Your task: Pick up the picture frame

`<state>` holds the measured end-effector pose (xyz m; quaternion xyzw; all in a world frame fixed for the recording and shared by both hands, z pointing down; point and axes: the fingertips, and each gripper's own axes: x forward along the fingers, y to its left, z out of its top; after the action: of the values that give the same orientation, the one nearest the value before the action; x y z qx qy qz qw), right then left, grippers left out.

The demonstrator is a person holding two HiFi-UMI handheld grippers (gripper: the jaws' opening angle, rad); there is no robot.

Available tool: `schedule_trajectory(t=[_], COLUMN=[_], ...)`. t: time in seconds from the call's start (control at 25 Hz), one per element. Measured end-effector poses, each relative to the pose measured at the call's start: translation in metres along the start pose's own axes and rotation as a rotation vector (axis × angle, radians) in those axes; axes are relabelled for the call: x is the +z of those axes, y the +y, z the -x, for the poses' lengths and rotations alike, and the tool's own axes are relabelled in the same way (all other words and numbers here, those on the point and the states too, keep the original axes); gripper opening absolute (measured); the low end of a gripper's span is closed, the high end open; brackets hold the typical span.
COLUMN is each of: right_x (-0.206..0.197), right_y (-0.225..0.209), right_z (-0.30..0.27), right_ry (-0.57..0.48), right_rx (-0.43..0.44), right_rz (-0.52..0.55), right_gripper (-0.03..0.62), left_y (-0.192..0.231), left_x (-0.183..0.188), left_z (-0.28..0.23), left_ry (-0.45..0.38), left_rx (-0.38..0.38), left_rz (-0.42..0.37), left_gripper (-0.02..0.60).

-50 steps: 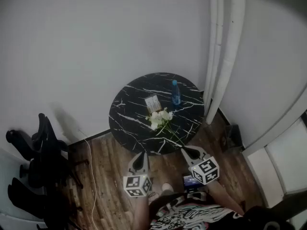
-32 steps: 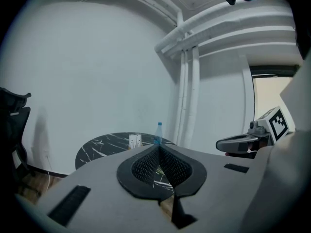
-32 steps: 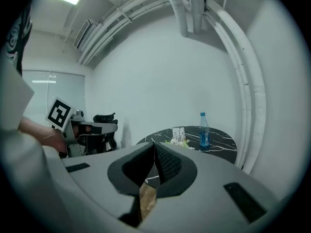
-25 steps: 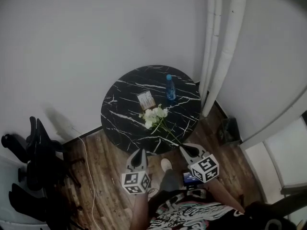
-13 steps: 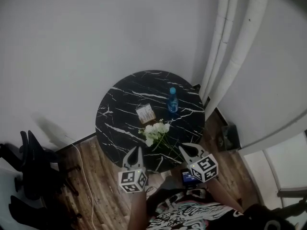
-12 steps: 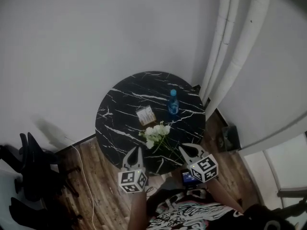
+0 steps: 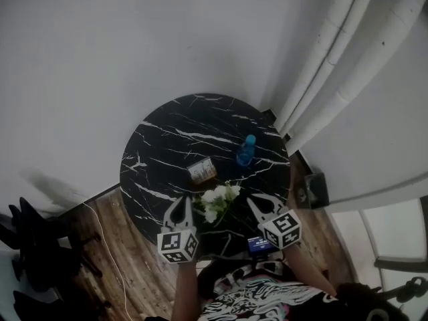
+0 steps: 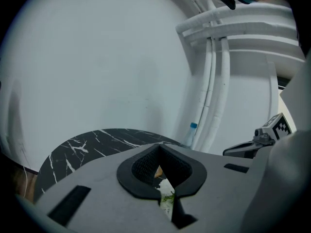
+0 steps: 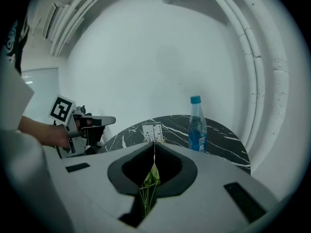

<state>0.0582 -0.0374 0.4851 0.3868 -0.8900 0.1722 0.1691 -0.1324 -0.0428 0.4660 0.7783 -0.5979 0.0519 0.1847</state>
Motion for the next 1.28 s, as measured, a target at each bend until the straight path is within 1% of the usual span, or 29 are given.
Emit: schedule_trajectory(t=[0.12, 0.28, 0.36, 0.48, 0.64, 0.84, 1.0, 1.28], right_x=[0.001, -0.005, -0.009, -0.014, -0.014, -0.009, -0.002, -0.005], right_y=[0.002, 0.009, 0.014, 0.017, 0.014, 0.018, 0.012, 0.000], right_z=[-0.015, -0.025, -0.026, -0.024, -0.023, -0.020, -0.024, -0.046], right_ry=[0.018, 0.019, 0.033, 0.055, 0.052, 0.041, 0.025, 0.065], right_rx=[0.005, 0.045, 0.063, 0.056, 0.036, 0.060, 0.065, 0.088], right_rz=[-0.006, -0.074, -0.088, -0.069, -0.073, -0.056, -0.045, -0.016], right_gripper=[0.018, 0.018, 0.018, 0.018, 0.018, 0.018, 0.018, 0.018], left_y=[0.012, 0.023, 0.027, 0.030, 0.030, 0.028, 0.028, 0.038], left_x=[-0.007, -0.017, -0.021, -0.024, -0.025, -0.019, -0.017, -0.029], left_z=[-0.012, -0.024, -0.027, -0.030, -0.034, -0.032, -0.035, -0.042], left_ry=[0.022, 0.046, 0.056, 0.064, 0.064, 0.046, 0.034, 0.065], left_rx=[-0.017, -0.041, -0.047, -0.057, -0.068, -0.067, -0.060, -0.038], left_rz=[0.009, 0.002, 0.006, 0.011, 0.005, 0.010, 0.003, -0.002], left_gripper=[0.014, 0.014, 0.014, 0.014, 0.014, 0.014, 0.014, 0.014])
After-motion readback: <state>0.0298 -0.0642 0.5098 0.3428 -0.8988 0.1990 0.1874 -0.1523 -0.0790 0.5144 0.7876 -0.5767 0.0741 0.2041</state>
